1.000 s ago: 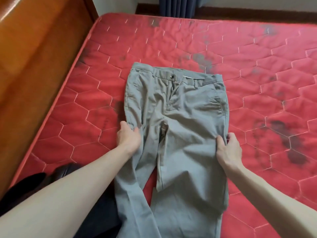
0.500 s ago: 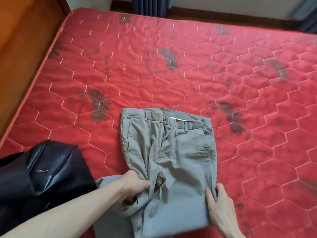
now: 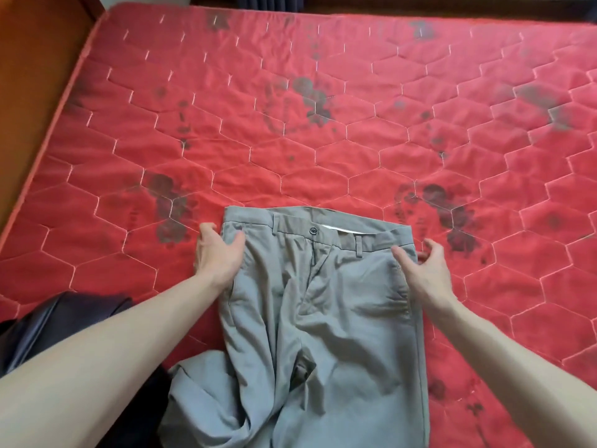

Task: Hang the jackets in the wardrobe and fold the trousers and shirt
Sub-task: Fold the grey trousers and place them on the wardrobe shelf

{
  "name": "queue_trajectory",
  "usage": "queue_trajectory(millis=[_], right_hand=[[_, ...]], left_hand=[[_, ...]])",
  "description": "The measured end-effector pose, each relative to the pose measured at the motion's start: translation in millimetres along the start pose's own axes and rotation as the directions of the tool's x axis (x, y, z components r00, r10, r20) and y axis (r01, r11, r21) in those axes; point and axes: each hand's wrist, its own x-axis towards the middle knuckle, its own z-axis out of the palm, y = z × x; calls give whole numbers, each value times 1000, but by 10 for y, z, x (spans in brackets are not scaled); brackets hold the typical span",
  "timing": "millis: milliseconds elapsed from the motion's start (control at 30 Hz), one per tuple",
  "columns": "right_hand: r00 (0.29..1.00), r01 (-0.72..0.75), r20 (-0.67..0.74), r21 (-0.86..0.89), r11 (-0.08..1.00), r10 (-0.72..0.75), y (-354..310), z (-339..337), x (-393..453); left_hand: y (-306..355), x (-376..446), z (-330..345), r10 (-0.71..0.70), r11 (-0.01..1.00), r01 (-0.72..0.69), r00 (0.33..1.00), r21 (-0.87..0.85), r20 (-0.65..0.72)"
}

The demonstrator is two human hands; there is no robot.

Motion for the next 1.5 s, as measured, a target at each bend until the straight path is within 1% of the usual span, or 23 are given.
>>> queue_trajectory(millis=[100,167,233,333,400,500,633,767,867,933,1000,1067,1200,1333,1433,1500], right_hand=[[1000,-5,-27,36,999,6,-113,71,174],[999,38,-1,12,999,-38,-107,87,182],[993,114,38,-3,993,-114,-72,73,147],[975,210,62,31,977,-211,-77,-43,58],[966,254,44,29,967,-255,-119,-199,-50],[966,259,4,14,966,-259,-264,-550,-377],[973,229,-9,59,972,-229,-485,-1055,-1072],[969,239,-107,162,957,-224,-717,-1646,-1817],[952,290,-158,195,937,-262,-923,-2175,-2338],[936,334,-191,230,914,-294,-1073,-2569,-2677],[915,387,-223,244,889,-337,-1255,-2964,-2984],[883,450,-264,233,862,-389,-1450,-3316,-3256],[807,554,-370,208,806,-459,-1818,-3968,-3625],[695,677,-483,187,712,-533,-2032,-4609,-3824],[612,734,-540,116,669,-578,-2042,-5132,-3870],[577,749,-573,86,657,-582,-2001,-5499,-3860]], left_hand=[[152,199,1,60,997,-62,997,-47,-51],[214,273,6,59,998,-59,998,-36,-12],[238,283,-5,79,997,-79,995,-4,68],[293,161,-100,164,986,-166,980,8,109],[351,8,-238,220,975,-222,968,1,122],[552,-339,-558,291,955,-297,942,11,169],[957,-927,-1061,396,910,-413,894,42,209],[1345,-1627,-1659,487,871,-488,840,-58,241],[1560,-2170,-2150,522,853,-508,825,-121,216],[1697,-2536,-2454,552,831,-527,820,-177,150],[1847,-2876,-2724,576,800,-538,813,-266,89],[2029,-3195,-2973,591,767,-533,803,-356,72],[2476,-3807,-3355,652,685,-510,747,-520,128],[2884,-4355,-3530,731,612,-514,659,-601,180],[3110,-4686,-3524,750,584,-514,639,-629,174],[3246,-4854,-3524,767,565,-525,619,-637,170]])
